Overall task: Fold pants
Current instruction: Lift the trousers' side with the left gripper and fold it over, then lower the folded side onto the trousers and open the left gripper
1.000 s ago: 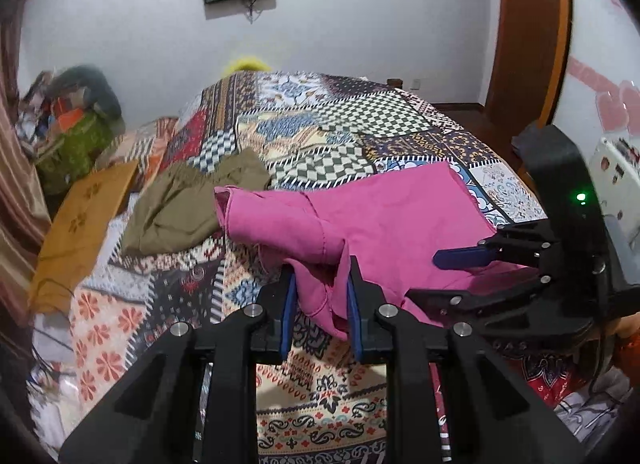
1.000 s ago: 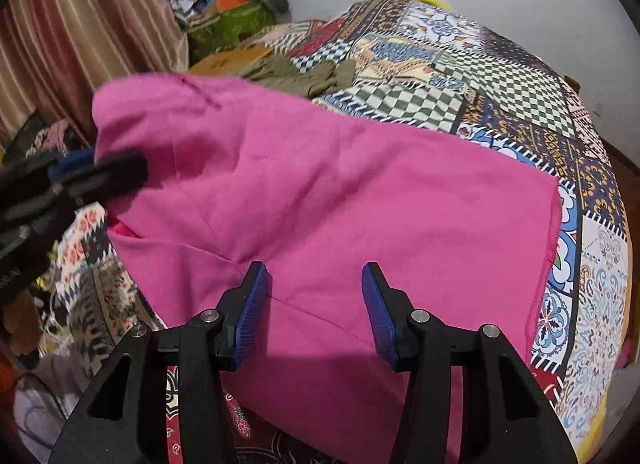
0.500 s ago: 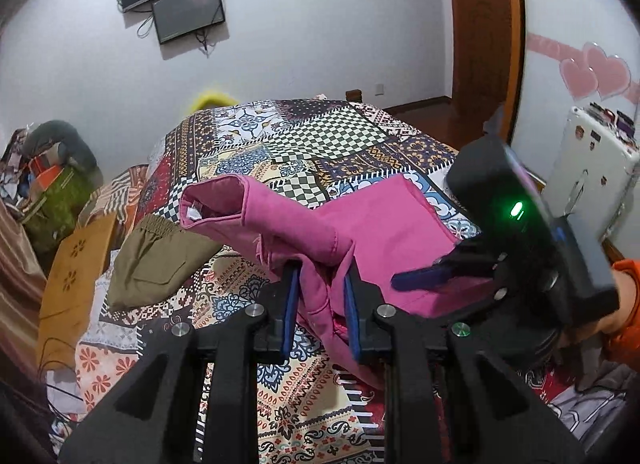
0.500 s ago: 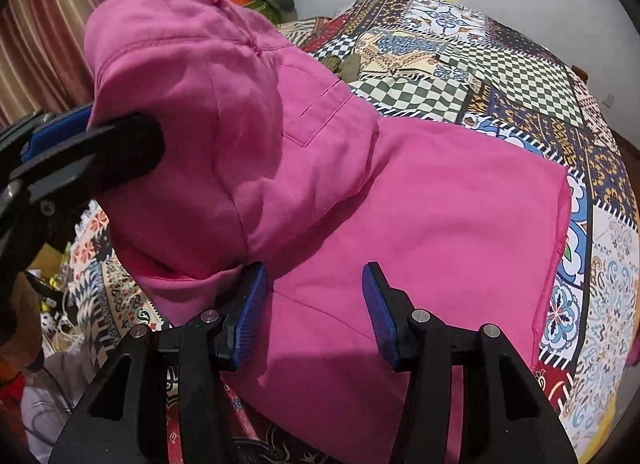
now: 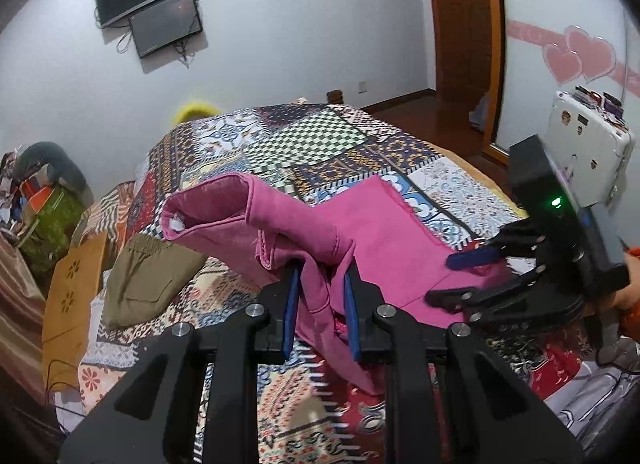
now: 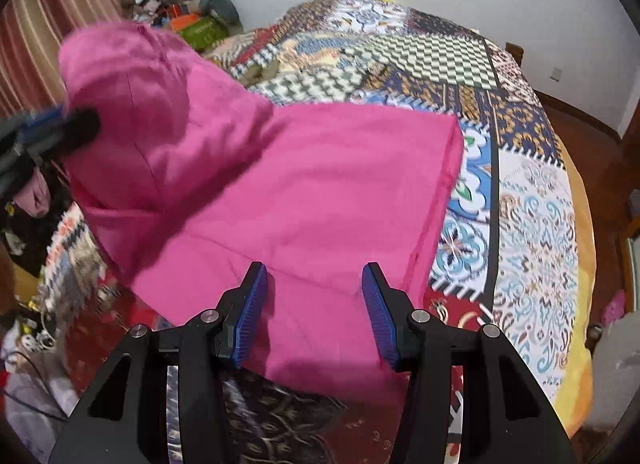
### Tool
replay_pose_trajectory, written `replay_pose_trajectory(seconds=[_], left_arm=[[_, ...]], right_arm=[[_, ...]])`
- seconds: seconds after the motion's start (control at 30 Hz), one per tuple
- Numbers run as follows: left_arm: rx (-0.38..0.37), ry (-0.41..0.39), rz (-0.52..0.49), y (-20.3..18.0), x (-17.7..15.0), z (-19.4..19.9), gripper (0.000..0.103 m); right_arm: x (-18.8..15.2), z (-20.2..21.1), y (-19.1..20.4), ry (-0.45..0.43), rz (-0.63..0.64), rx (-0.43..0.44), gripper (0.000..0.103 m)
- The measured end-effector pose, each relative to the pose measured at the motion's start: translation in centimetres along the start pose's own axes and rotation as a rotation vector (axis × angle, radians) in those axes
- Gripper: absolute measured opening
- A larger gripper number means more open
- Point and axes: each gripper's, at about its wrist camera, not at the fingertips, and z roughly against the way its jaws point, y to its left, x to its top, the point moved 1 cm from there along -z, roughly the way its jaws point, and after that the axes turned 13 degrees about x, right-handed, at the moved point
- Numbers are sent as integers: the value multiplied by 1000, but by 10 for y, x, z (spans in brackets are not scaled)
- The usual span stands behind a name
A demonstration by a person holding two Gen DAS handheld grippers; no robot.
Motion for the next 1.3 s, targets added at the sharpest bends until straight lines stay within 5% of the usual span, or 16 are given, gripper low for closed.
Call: replay_pose_trajectory(seconds=[0.53,1.3], left_arm=[[-139,50,-101,-44,11,-15,20],[-289,199,-120,-88,17,-53,20]], right_arm=[[-1,-2,-13,-32,-54,56,46],[-1,64,-57,-191,-162,-99,46]])
